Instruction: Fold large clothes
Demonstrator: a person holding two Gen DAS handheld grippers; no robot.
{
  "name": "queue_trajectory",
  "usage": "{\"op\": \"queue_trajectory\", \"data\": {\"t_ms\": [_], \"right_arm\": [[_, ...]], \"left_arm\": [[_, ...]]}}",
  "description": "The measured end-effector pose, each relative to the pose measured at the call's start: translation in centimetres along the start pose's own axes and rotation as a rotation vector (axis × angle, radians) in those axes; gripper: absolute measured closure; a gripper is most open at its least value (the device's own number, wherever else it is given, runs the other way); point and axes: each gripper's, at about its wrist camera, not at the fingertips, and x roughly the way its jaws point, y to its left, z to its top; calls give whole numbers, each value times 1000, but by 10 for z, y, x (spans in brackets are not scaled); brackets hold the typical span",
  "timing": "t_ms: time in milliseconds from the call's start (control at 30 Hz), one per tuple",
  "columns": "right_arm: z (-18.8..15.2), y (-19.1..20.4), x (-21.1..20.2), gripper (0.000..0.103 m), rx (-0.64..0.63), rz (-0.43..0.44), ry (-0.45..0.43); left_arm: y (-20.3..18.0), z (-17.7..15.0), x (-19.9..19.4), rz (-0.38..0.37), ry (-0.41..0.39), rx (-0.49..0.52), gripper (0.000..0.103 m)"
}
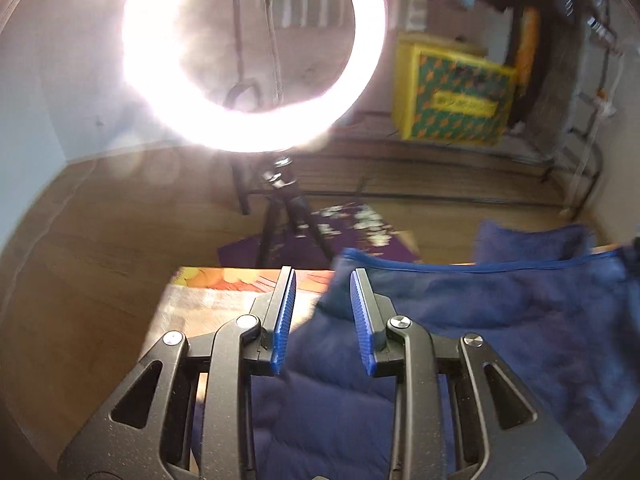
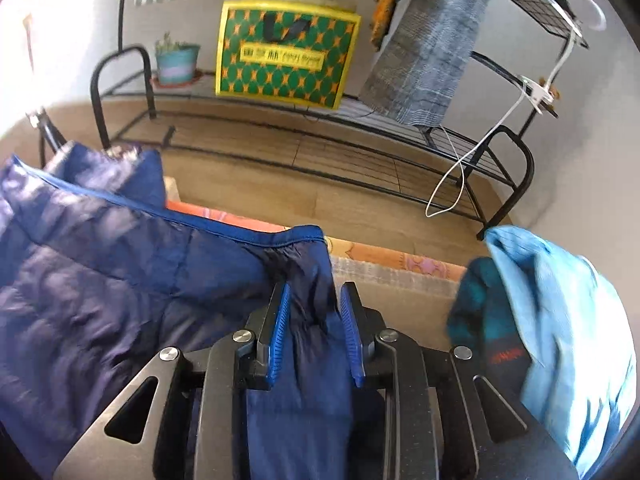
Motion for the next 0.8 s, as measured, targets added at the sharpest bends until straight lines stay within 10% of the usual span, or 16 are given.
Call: {"op": "queue_trajectory", "data": {"t_ms": [367, 800], "right_arm": [[-46, -1, -129, 79, 86, 195, -79], [-131, 28, -167, 79, 179, 293, 9]], "left_arm": [[-106, -61, -103, -269, 46, 180, 75], [-198, -130, -40, -157, 125, 395, 75]]}}
